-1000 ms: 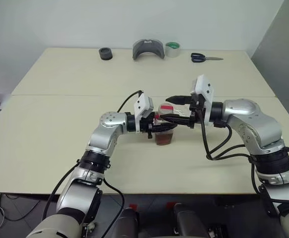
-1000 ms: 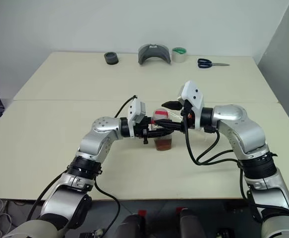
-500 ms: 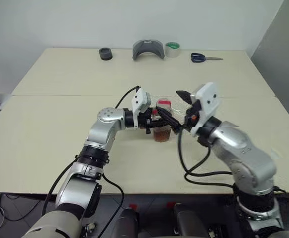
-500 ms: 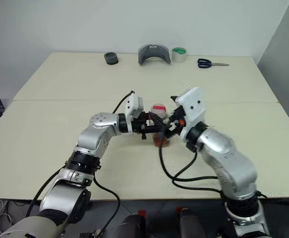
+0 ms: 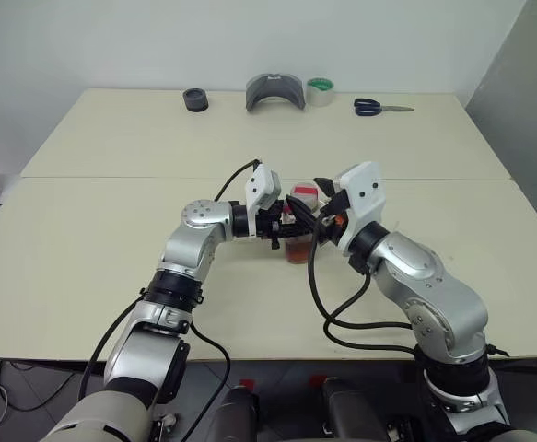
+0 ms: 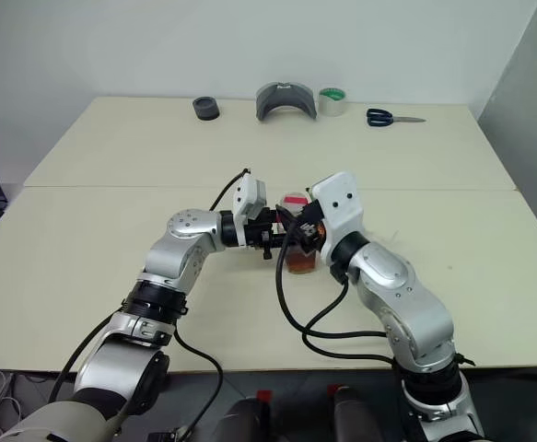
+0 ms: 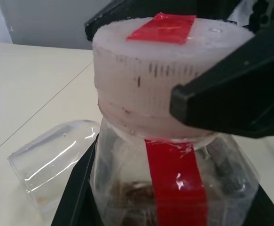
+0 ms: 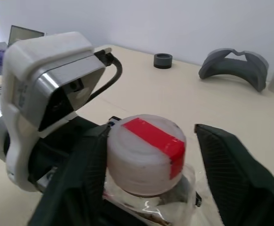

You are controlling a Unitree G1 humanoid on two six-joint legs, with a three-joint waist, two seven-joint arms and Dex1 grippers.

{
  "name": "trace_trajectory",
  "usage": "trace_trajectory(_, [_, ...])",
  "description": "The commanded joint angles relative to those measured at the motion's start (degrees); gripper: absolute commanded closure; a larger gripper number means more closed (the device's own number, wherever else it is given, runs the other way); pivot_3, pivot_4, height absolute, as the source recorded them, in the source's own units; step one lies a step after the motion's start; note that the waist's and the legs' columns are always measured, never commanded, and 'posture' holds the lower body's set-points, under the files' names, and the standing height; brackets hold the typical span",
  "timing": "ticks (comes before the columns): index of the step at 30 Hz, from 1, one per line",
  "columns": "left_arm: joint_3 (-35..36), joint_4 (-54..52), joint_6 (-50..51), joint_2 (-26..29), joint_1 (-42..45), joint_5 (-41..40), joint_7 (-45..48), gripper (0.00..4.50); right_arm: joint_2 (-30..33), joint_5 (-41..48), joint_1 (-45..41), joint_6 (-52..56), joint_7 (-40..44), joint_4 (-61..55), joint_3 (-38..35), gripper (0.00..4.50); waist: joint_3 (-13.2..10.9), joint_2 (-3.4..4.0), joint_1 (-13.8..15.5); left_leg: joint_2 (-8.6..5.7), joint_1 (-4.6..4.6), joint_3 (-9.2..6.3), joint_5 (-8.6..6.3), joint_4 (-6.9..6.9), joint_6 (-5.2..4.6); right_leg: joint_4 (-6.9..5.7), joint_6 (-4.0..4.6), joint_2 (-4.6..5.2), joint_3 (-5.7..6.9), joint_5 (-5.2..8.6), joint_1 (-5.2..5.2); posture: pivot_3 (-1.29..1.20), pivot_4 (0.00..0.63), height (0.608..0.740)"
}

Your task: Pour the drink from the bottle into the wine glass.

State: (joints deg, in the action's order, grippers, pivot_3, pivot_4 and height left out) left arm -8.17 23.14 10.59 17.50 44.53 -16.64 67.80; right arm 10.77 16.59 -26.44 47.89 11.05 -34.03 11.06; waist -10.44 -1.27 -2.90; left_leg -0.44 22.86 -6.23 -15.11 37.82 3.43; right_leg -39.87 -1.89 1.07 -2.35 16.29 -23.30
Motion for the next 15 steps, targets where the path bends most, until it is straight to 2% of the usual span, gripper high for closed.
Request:
trace_trajectory(1, [0.85, -2.35, -1.39, -0.17, 0.39, -0.62, -0.08, 2.74, 0.49, -0.3, -1.49, -1.35, 1.07, -0.21, -0.71, 2.6, 0.0, 0.0, -0.02, 0.0, 0.0, 0.0, 0.0, 0.0, 0.0, 0.0, 0.0, 0.0, 0.0, 0.0, 0.0, 0.0, 0.15, 0.74])
trace_trajectory(5, [0.74, -2.93, -1.17, 0.25, 0.05, -1.01, 0.57, 2.74, 5.62, 1.0, -3.53, -5.67, 9.97, 2.85, -0.2, 2.64, 0.0, 0.0, -0.03, -0.01, 0.0, 0.01, 0.0, 0.01, 0.0, 0.0, 0.0, 0.0, 0.0, 0.0, 0.0, 0.0, 0.15, 0.74])
trace_trajectory(8, [0.31, -3.13, -0.94, 0.89, 0.19, -1.31, 2.1, 2.74, 12.85, 5.0, -6.91, -10.5, 24.06, 9.44, -2.03, 2.64, -0.01, 0.0, -0.07, -0.02, 0.0, 0.01, 0.0, 0.0, -0.01, 0.02, 0.0, 0.0, 0.01, 0.0, 0.01, 0.0, 0.15, 0.74])
trace_trajectory(12, [0.18, -2.57, -1.3, 1.28, 0.52, -1.21, 3.7, 2.74, 18.38, 13.2, -12.08, -9.72, 39.24, 19.0, -4.64, 2.64, -0.02, 0.01, -0.17, -0.01, -0.02, 0.01, -0.01, 0.0, -0.02, 0.04, 0.0, -0.01, 0.03, 0.0, 0.05, 0.0, 0.15, 0.74])
trace_trajectory(15, [0.34, -1.84, -1.98, 1.03, 0.96, -1.06, 3.88, 2.74, 20.92, 13.92, -14.07, -10.17, 43.95, 21.31, -3.96, 2.64, -0.03, 0.03, -0.19, 0.01, -0.02, 0.0, -0.02, -0.01, -0.04, 0.04, 0.0, -0.02, 0.04, 0.0, 0.05, 0.0, 0.15, 0.74])
